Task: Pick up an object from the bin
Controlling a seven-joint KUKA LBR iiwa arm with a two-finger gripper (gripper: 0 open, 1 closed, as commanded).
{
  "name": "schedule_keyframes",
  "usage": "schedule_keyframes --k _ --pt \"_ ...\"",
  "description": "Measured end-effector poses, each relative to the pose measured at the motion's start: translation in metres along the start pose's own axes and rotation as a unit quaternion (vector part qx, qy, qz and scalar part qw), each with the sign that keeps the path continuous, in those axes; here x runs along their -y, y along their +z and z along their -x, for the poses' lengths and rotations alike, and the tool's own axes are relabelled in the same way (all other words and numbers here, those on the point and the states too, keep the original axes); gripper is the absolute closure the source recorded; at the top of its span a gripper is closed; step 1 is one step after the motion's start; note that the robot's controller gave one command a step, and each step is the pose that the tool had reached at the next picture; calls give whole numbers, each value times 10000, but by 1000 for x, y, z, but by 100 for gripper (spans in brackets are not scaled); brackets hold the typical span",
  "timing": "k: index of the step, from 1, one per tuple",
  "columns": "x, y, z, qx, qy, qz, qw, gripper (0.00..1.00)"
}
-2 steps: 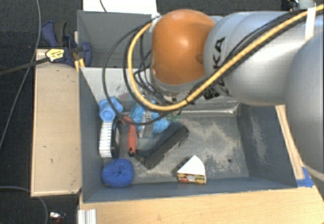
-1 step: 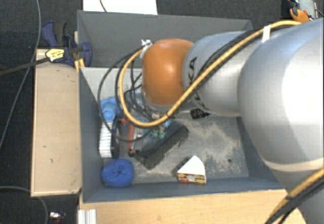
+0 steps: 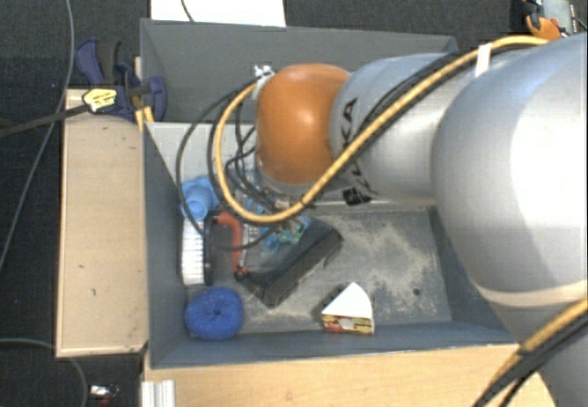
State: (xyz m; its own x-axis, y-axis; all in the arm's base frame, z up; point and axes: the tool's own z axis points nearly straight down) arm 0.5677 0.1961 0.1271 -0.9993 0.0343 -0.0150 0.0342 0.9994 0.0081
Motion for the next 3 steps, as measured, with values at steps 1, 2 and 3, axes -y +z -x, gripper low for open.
schedule_keyframes --k 1,2,3 --pt "2 -5 2 13 -746 -1 9972 0" --pt "20 24 13 19 -1915 -4 9815 0" --pt "24 38 14 49 -398 25 9992 100"
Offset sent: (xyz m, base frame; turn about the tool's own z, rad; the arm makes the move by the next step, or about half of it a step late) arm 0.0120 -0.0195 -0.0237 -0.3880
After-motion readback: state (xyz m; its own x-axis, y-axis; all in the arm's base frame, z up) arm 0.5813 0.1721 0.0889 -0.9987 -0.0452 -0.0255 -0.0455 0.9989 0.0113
